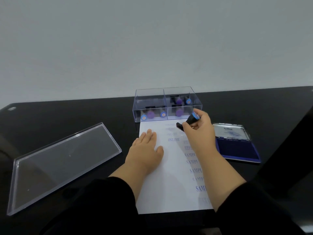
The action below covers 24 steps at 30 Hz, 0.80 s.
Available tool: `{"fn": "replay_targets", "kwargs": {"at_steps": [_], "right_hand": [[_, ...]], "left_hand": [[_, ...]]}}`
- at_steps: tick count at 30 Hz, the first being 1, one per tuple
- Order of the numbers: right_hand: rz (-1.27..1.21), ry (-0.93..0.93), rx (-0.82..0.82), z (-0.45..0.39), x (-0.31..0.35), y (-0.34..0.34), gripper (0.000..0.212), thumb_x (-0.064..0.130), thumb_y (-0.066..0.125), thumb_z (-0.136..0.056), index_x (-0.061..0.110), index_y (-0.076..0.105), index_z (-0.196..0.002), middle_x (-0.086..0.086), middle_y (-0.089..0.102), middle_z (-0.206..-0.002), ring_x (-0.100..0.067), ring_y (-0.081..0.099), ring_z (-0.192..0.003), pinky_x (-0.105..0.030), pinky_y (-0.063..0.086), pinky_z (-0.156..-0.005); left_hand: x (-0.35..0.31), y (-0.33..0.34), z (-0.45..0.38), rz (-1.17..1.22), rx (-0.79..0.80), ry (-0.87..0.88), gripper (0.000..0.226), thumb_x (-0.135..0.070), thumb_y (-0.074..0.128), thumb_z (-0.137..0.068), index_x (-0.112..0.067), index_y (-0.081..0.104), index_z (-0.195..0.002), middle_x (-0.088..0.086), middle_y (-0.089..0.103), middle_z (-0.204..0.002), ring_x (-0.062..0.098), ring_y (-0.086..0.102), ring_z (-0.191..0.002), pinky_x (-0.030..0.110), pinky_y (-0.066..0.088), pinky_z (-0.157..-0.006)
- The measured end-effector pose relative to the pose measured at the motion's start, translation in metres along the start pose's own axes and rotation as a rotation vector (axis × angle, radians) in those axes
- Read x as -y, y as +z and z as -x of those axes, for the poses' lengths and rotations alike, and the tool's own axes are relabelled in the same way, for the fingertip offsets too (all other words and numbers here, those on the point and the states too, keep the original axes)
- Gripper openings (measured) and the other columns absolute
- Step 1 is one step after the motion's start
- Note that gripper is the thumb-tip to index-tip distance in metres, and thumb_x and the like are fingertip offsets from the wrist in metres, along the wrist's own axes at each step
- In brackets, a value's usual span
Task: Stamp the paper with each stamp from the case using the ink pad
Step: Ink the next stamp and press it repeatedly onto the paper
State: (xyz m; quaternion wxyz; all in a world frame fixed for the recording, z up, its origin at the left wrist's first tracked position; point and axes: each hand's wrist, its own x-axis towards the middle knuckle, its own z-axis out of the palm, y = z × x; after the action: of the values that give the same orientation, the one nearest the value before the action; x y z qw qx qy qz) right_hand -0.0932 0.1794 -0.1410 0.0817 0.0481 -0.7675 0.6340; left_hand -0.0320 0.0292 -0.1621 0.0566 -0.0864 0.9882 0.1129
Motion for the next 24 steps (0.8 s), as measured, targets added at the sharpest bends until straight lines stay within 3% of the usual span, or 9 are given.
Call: {"fn": "replay_targets", "kwargs": {"at_steps": [6,10,14,18,24], "right_hand": [[-0.032,0.002,0.034,0.002,0.009,-0.004,0.033,0.014,0.064,-0.086,0.033,0.046,-0.105,0.009,0.062,-0.091,-0.004,0.058,-0.078,-0.016,0.044,-0.060],[-0.019,-0.031,0.071,-0.001,0.021,-0.006,0.031,0.013,0.066,-0.086,0.034,0.046,-0.094,0.008,0.061,-0.087,-0.006,0.060,-0.077,-0.015,0.047,-0.058],[0.081,-0.095,0.099,-0.016,0.043,-0.008,0.033,0.010,0.066,-0.085,0.034,0.043,-0.082,0.007,0.056,-0.089,-0.006,0.055,-0.072,-0.009,0.045,-0.047],[0.157,-0.123,0.116,-0.051,0.068,-0.007,0.023,0.010,0.065,-0.085,0.024,0.049,-0.095,0.005,0.054,-0.087,-0.007,0.054,-0.066,-0.013,0.043,-0.049],[0.341,-0.146,0.159,-0.121,0.077,0.020,0.022,0.005,0.058,-0.085,0.023,0.055,-0.098,0.003,0.053,-0.083,-0.011,0.047,-0.056,-0.021,0.044,-0.047]], "left_hand": [[-0.005,-0.013,-0.002,-0.163,0.041,-0.026,0.060,-0.042,0.020,-0.100,-0.019,0.001,-0.153,-0.001,-0.003,-0.160,0.018,-0.002,-0.147,0.043,-0.008,-0.116],[-0.005,-0.026,-0.004,-0.222,-0.182,-0.053,0.059,-0.043,0.027,-0.098,-0.021,0.013,-0.151,0.000,0.017,-0.155,0.021,0.011,-0.143,0.048,-0.009,-0.115],[-0.002,-0.043,-0.022,-0.132,-0.320,-0.084,0.064,-0.041,0.026,-0.099,-0.019,-0.003,-0.152,0.004,0.001,-0.158,0.023,-0.001,-0.145,0.044,-0.011,-0.115],[-0.002,-0.063,-0.051,-0.075,-0.326,-0.068,0.063,-0.040,0.022,-0.101,-0.015,-0.008,-0.151,0.009,-0.011,-0.158,0.025,-0.010,-0.146,0.040,-0.009,-0.116],[0.009,-0.070,-0.091,-0.099,-0.243,0.001,0.064,-0.041,0.022,-0.101,-0.015,-0.006,-0.152,0.008,-0.014,-0.158,0.022,-0.012,-0.146,0.035,-0.007,-0.116]]}}
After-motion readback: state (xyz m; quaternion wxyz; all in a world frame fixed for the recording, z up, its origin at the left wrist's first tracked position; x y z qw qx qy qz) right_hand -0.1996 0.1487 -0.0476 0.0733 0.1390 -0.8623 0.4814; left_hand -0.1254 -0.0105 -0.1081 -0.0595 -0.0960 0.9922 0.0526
